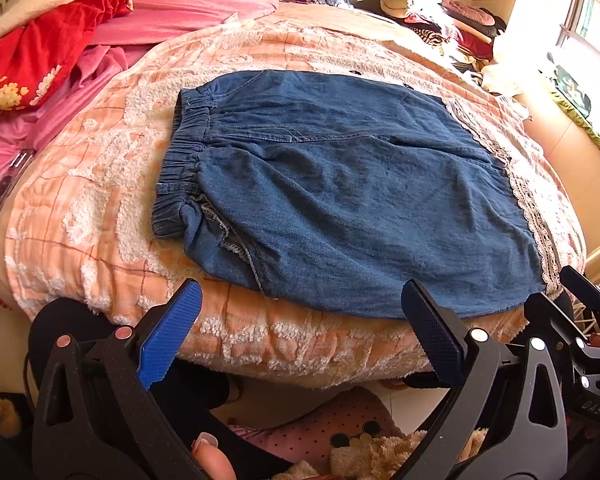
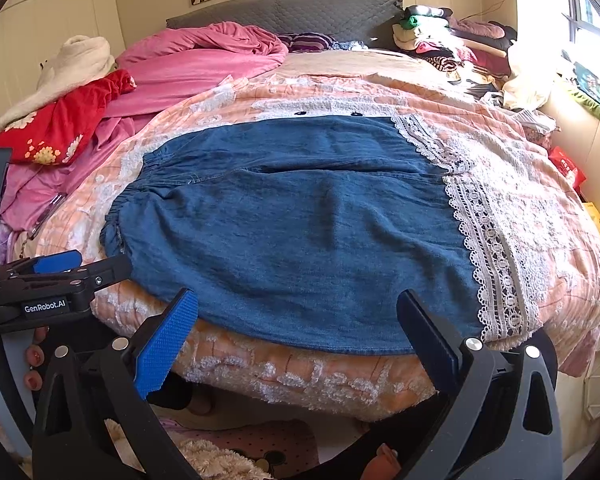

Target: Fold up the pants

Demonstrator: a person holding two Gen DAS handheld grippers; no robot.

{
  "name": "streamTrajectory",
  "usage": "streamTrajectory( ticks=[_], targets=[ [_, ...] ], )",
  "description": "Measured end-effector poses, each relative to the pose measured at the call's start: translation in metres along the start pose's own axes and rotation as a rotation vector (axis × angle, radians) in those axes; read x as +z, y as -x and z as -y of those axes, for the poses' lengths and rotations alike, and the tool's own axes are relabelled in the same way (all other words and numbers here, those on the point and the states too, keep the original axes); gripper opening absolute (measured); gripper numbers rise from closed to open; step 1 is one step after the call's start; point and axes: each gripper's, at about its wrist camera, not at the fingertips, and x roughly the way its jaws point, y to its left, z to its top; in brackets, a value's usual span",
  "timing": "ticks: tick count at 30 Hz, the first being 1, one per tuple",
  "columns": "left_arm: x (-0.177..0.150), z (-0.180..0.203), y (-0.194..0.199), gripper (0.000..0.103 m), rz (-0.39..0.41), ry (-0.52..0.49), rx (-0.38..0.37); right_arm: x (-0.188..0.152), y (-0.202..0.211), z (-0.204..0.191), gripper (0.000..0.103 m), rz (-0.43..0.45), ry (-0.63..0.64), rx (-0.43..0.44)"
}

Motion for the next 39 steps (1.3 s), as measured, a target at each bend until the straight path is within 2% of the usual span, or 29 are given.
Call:
streamTrajectory(
  ticks=[31,39],
  targets=[
    [0.004,-0.001,0.002,0.094,-0.002,-0.009,-0.004,0.002,-0.009,-0.001,0.099,-0.015,0.005,0.007],
    [0.008,-0.004,-0.004,0.094,-0.005,-0.001,0.001,0.012,-0.016,-0.003,0.099,-0.016,0.011,0.021]
  ],
)
